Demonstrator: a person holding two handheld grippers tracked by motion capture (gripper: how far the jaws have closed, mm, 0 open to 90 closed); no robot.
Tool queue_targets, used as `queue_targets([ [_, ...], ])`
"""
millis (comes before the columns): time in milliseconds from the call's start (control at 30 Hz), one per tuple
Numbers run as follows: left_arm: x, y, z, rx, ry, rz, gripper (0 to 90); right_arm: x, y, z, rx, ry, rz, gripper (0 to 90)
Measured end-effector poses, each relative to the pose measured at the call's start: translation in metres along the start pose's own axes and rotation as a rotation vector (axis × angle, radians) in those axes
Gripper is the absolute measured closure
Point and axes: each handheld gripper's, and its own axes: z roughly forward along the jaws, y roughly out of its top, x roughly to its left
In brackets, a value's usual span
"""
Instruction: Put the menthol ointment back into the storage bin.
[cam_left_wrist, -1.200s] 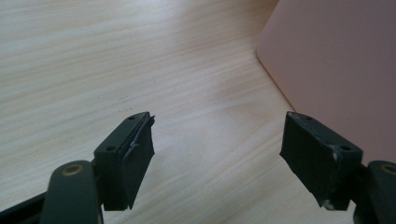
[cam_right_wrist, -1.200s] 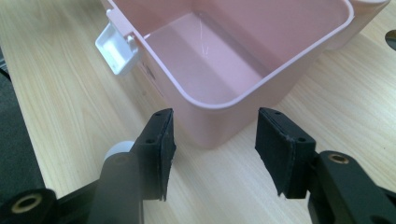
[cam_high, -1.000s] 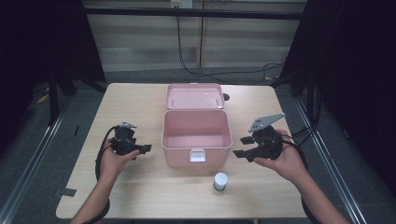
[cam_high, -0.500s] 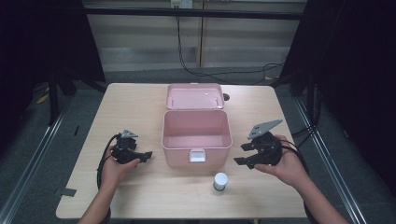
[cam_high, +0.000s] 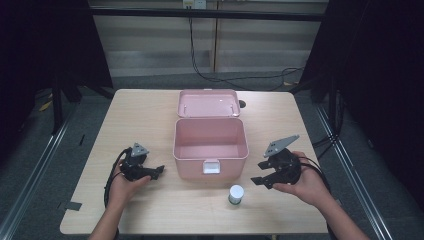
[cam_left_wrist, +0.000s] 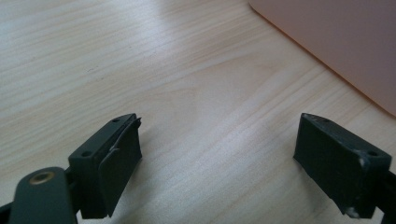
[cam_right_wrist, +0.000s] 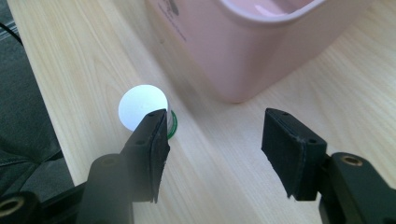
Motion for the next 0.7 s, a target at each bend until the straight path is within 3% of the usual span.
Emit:
queue_targets([
  [533, 0.0, 0.0, 0.0, -0.001, 0.0, 0.002, 13.8, 0.008, 0.001, 0.015, 0.073, 0.034, -0.01, 40.1],
  [567, 0.0, 0.0, 0.0, -0.001, 0.001, 0.002, 13.7, 0.01, 0.001, 0.016, 0.084, 0.038, 0.006, 40.0],
  [700, 0.0, 0.0, 0.0, -0.001, 0.001, 0.002, 13.7, 0.012, 0.001, 0.019, 0.095, 0.045, -0.022, 39.8],
])
